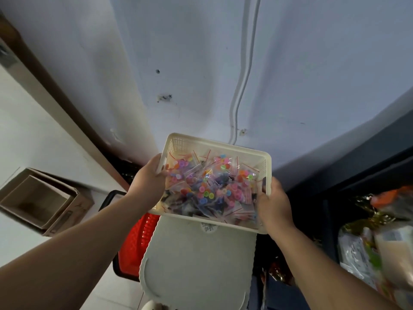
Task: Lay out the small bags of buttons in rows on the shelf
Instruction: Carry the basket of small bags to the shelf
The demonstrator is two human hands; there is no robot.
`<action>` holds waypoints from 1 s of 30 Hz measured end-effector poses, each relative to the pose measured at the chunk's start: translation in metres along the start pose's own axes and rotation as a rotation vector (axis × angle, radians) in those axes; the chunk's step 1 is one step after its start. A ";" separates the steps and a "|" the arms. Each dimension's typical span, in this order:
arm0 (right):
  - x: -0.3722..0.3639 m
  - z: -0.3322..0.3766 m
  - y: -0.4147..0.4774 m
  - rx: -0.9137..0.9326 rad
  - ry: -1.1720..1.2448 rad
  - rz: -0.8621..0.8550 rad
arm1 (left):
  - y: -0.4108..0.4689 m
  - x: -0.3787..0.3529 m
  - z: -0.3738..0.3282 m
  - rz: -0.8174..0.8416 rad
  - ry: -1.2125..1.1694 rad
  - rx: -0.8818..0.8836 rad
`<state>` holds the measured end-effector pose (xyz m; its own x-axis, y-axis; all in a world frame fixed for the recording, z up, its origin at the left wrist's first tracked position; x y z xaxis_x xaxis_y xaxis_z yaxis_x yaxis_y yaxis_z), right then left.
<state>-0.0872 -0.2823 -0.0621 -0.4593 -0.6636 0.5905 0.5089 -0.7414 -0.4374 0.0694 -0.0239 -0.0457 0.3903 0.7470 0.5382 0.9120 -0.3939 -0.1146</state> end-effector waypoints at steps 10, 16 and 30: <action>-0.031 0.053 -0.027 0.175 -0.106 0.085 | -0.051 0.067 0.005 -0.222 -0.052 0.065; -0.060 0.086 -0.076 0.289 -0.229 0.180 | -0.111 0.124 0.019 -0.355 -0.086 0.123; -0.184 0.115 -0.313 0.690 -0.293 0.446 | -0.371 0.269 0.097 -0.745 -0.150 0.241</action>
<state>-0.0784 0.0831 0.0437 0.0453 -0.7548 0.6544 0.9675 -0.1300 -0.2170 -0.1517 0.3747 0.0608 -0.3352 0.8392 0.4281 0.9354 0.3508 0.0447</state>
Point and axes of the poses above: each hand's wrist, its own y-axis towards the middle knuckle, its own x-axis out of the back of the hand, z = x × y, the point moved 8 cm from there along y, towards the middle knuckle, and after that the axes turned 14 degrees about -x, right-handed, at the moved point
